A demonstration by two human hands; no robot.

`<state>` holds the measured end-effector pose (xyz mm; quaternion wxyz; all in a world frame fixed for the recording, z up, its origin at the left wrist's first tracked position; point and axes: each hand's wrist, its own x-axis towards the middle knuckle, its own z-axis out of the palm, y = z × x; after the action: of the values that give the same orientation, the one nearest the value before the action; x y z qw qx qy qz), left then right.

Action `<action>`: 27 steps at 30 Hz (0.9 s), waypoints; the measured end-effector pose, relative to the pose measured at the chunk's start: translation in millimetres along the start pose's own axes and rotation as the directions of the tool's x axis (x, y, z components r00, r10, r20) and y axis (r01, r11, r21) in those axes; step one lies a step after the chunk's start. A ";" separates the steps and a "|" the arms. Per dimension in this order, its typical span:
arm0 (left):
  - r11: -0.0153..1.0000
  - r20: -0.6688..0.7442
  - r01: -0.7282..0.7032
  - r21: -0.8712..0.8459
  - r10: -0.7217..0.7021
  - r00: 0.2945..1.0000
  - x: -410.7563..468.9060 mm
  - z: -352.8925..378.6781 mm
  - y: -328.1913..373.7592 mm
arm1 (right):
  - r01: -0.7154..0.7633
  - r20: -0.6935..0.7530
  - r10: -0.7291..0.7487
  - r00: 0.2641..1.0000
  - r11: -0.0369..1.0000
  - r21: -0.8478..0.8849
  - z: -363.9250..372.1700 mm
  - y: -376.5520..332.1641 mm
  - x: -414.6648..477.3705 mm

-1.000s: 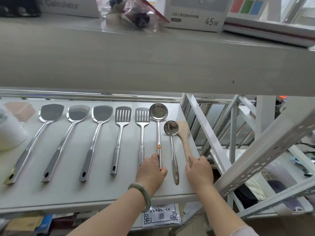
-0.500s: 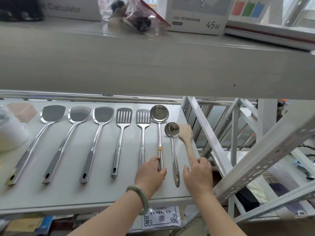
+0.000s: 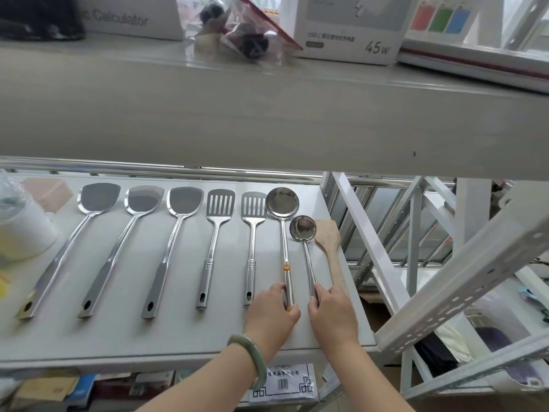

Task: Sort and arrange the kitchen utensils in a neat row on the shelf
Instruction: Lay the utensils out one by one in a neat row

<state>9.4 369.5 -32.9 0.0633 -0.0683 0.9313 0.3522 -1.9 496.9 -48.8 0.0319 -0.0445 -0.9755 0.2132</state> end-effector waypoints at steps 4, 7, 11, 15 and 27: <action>1.000 0.002 -0.011 0.012 0.011 1.000 -0.1 -0.6 0.3 | -0.021 -0.010 0.021 1.000 1.000 -0.021 0.6 1.3 -1.5; 0.999 -0.014 -0.037 -0.012 0.036 0.999 0.8 -6.9 -1.4 | -0.020 -0.027 0.020 0.999 1.000 -0.003 -0.3 2.8 -3.5; 0.997 -0.228 -0.080 -0.007 0.076 0.971 5.3 -30.4 -19.0 | 0.087 -0.118 -0.074 0.990 0.990 0.110 -3.7 1.7 -6.3; 0.998 -0.258 0.022 0.056 -0.007 0.966 2.9 -35.9 -39.3 | 0.188 -0.043 -0.183 0.982 0.960 0.208 -6.1 -20.6 -8.3; 0.993 -0.186 0.092 0.073 -0.077 0.980 -4.4 -22.5 -42.4 | 0.103 0.112 -0.109 0.988 0.993 0.058 6.6 -43.9 -4.0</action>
<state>19.4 323.4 -42.9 -0.0048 -0.1370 0.9430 0.3034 -1.6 454.1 -36.7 -0.0119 0.0208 -0.9708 0.2387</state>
